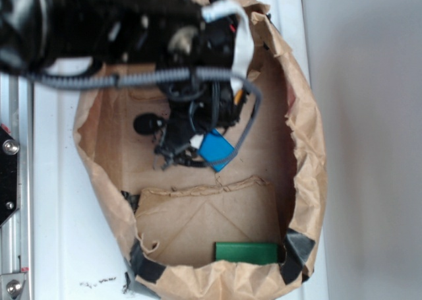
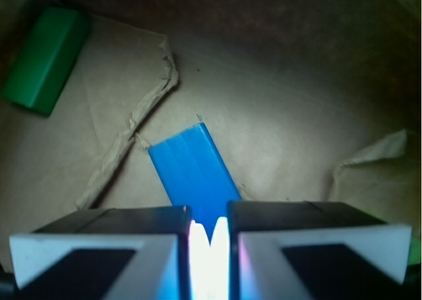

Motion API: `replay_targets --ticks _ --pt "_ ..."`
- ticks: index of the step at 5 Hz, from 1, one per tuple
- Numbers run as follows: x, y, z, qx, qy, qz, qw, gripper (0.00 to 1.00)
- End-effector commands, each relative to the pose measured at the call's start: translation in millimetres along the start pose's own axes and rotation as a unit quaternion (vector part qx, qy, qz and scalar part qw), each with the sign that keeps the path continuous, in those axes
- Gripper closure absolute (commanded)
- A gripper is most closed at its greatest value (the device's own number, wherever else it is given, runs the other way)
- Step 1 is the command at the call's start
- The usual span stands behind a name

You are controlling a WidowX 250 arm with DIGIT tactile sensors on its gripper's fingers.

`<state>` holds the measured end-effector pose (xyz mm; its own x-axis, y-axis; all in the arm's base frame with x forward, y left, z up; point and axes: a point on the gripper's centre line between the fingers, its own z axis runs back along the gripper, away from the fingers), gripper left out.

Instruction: Grab the blue block.

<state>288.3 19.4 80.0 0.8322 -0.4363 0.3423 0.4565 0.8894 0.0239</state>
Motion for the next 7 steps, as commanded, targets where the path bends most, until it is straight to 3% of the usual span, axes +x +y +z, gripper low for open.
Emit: replay_targets --ticks 1,2,3,5,6,7 --pt "55 -53 35 0.061 -0.015 0.032 0.998 1.0" --pt "65 -60 36 0.063 0.004 0.028 0.998 1.0" --pt "73 -54 38 0.069 0.002 0.043 0.997 1.0" --pt "72 -16 48 0.069 -0.005 0.074 0.995 1.0" --pt "61 3 43 0.071 0.001 0.056 0.996 0.0" --pt "61 3 43 0.071 0.001 0.056 0.996 0.0"
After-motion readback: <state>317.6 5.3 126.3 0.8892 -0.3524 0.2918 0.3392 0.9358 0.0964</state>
